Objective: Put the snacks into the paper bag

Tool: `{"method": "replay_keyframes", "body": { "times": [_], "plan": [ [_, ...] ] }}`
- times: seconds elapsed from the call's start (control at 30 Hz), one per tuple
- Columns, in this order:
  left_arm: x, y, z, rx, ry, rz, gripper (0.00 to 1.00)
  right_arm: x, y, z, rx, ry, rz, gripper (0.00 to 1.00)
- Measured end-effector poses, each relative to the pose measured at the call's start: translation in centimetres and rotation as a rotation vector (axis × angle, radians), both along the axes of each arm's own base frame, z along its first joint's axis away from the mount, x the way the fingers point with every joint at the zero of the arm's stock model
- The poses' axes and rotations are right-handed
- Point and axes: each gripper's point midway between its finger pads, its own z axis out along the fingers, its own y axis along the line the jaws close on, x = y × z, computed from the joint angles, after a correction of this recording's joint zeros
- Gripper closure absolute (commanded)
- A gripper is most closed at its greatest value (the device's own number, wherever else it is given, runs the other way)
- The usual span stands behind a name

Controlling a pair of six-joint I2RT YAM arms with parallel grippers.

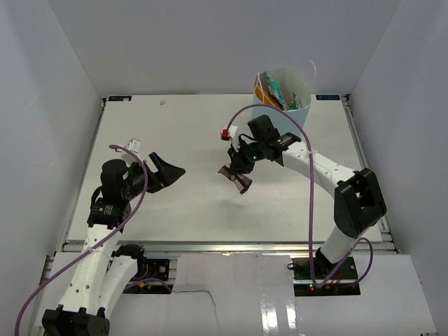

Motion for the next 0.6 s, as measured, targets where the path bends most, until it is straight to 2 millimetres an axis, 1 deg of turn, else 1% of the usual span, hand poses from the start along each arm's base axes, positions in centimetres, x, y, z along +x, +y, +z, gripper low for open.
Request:
{"method": "replay_keyframes", "body": {
  "times": [0.1, 0.17, 0.2, 0.23, 0.27, 0.33, 0.37, 0.4, 0.43, 0.5, 0.53, 0.6],
  "plan": [
    [0.1, 0.0, 0.3, 0.001, -0.019, 0.002, 0.02, 1.3, 1.2, 5.5, 0.085, -0.12, 0.084, 0.92],
    [0.2, 0.1, 0.5, 0.0, -0.032, 0.003, 0.02, 2.9, 1.9, 10.6, 0.154, -0.218, 0.105, 0.92],
    [0.2, 0.1, 0.5, 0.0, -0.035, 0.004, 0.02, 3.4, 2.0, 12.3, 0.176, -0.248, 0.102, 0.92],
    [0.3, 0.1, 0.6, 0.0, -0.039, 0.004, 0.02, 4.9, 2.0, 16.4, 0.234, -0.329, 0.092, 0.92],
    [0.3, 0.0, 0.6, 0.001, -0.042, 0.003, 0.02, 6.0, 1.7, 19.3, 0.27, -0.381, 0.076, 0.92],
    [0.4, 0.0, 0.7, 0.002, -0.051, 0.002, 0.02, 8.8, 0.6, 25.8, 0.344, -0.507, 0.018, 0.92],
    [0.5, 0.0, 0.8, 0.004, -0.055, 0.002, 0.02, 9.9, -0.3, 28.4, 0.371, -0.562, -0.016, 0.92],
    [0.5, 0.0, 0.8, 0.004, -0.057, 0.001, 0.02, 10.8, -1.1, 30.6, 0.394, -0.607, -0.045, 0.92],
    [0.6, 0.0, 0.8, 0.004, -0.058, 0.001, 0.02, 11.7, -2.1, 32.5, 0.412, -0.654, -0.08, 0.92],
    [0.7, 0.0, 0.8, 0.004, -0.061, 0.001, 0.02, 13.2, -4.1, 34.8, 0.429, -0.712, -0.158, 0.92],
    [0.8, 0.0, 0.9, 0.003, -0.064, 0.001, 0.02, 13.8, -5.0, 35.5, 0.433, -0.73, -0.195, 0.92],
    [0.9, 0.0, 0.9, 0.003, -0.067, 0.001, 0.02, 15.3, -6.6, 36.1, 0.429, -0.759, -0.27, 0.92]
  ]
}}
